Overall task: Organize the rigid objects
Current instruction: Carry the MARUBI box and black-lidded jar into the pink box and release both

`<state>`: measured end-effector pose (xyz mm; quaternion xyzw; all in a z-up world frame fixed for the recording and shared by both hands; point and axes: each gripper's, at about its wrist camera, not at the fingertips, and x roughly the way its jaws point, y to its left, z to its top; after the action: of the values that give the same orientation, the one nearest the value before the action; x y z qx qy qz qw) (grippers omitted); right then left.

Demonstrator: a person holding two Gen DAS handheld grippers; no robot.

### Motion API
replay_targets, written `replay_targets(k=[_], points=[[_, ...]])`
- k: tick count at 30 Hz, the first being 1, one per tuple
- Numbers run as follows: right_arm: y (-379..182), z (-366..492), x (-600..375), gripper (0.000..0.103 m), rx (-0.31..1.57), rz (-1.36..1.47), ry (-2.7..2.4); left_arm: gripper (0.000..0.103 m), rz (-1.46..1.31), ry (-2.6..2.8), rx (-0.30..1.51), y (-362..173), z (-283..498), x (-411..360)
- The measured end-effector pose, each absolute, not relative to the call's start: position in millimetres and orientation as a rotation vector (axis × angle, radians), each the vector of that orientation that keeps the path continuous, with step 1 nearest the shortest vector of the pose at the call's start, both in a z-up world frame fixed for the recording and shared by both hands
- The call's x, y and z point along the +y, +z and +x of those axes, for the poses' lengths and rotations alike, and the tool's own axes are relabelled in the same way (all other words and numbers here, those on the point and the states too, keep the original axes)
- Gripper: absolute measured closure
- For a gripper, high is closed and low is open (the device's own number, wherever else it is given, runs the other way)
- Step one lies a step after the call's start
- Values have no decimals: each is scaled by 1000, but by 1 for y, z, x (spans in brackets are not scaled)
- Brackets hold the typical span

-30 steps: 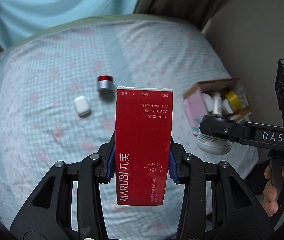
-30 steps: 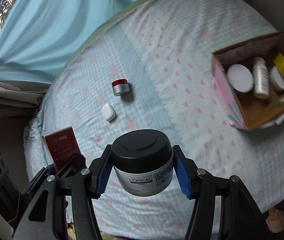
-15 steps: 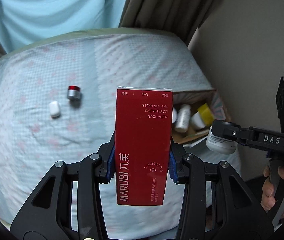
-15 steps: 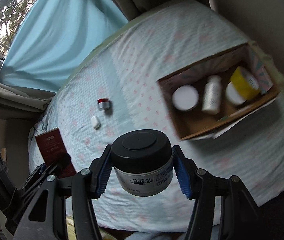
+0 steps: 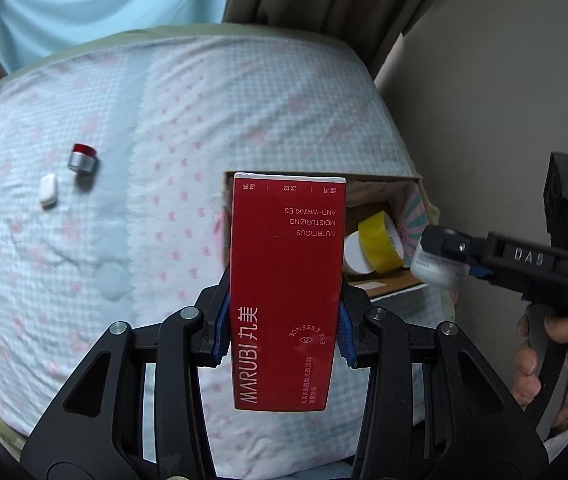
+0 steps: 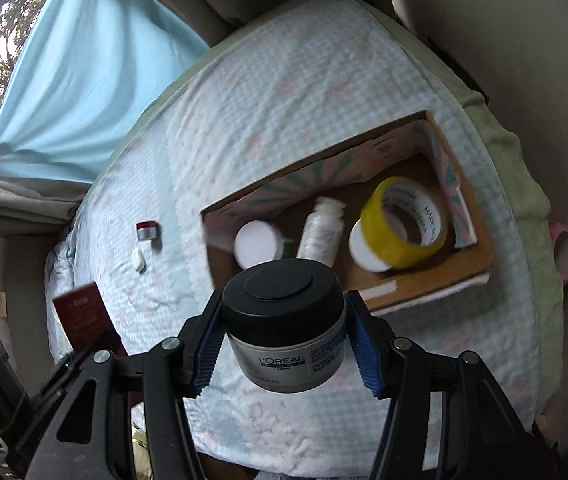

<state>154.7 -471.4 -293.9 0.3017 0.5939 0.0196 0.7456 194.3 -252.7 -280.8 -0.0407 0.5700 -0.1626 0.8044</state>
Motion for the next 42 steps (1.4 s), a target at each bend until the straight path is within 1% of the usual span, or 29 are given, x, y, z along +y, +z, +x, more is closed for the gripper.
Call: replay_targets(k=[7,12,15,19,27,28,29,30,31,32,35,42], points=[[-329,196,-499,49,1332,675,75,65,-44,-355,1290,-329,225,-302],[-355,227,-497,49,1339,617,135,65,-7,-349,1331,-373,243,-322],[-368,241,-491,49,1327,568,177,65,29,-342,1326,-393,250,-329],[-384,249,-484,49,1320,488,210,65,69,-351,1324,-411,250,-338],[-405,255,-485,49,1349,475,212,64,124,-386,1325,-422,251,-350],[-406,256,-485,48,1356,472,207,58,130,-390,1323,-420,251,-351],[-406,255,-487,46,1353,477,202,26,136,-395,1307,-417,249,-351],[-404,254,-490,34,1344,491,195,4,146,-400,1285,-412,248,-352],[-403,252,-492,8,1337,501,181,0,157,-407,1251,-405,246,-352],[-401,250,-495,0,1339,501,166,0,169,-413,1242,-402,246,-354],[-400,243,-502,0,1358,545,151,0,204,-417,1230,-399,245,-356],[-387,230,-512,0,1314,582,97,0,186,-404,1242,-395,244,-347]])
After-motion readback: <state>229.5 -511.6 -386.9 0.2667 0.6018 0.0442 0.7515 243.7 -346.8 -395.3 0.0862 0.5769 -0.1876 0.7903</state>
